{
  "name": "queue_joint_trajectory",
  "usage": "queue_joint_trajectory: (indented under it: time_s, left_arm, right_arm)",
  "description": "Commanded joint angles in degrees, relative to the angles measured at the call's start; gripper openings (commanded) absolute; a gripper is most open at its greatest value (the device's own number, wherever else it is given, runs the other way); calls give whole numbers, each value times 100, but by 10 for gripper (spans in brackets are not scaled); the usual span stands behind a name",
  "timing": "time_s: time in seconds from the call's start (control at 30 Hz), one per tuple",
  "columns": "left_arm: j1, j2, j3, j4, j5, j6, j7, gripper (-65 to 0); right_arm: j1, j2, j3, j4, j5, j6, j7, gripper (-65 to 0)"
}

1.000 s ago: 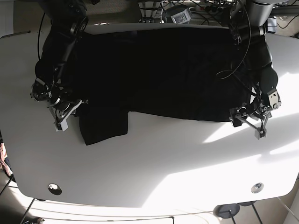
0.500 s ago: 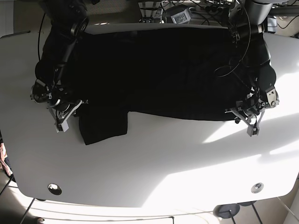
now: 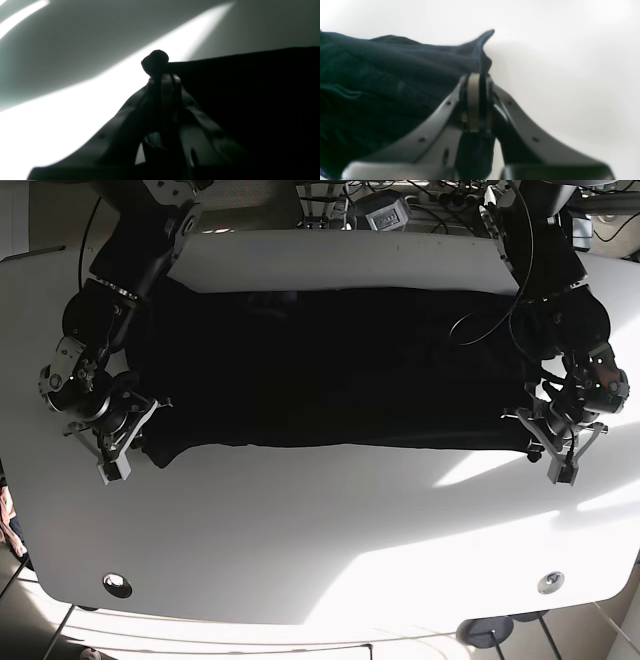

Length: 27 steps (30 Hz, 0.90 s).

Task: Fold the T-shirt properly
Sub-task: 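Fold the grasped edge over the shirt body with both grippers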

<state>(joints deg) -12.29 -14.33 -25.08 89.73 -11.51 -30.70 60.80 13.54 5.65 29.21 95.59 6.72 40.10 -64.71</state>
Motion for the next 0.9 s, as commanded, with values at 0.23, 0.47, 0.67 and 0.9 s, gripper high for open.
queue_joint_trajectory:
  time_s: [0.23, 0.47, 0.67, 0.9]
  left_arm:
    - [891, -93, -37, 851, 4, -3, -71, -650]
    - [1489, -93, -266, 1000, 30, -363, -71, -650]
    - [1840, -145, -239, 991, 47, -513, -71, -650]
    - [1946, -339, -230, 1449, 12, -548, -71, -265]
  right_arm:
    - [-901, -429, -24, 1610, 27, -10, -338, -631]
    - [-1561, -438, 19, 1619, 27, -10, -338, -629]
    - [-1983, -420, 19, 1593, 27, -10, -259, -623]
    - [-2035, -411, 406, 1812, 906, -10, -136, -111]
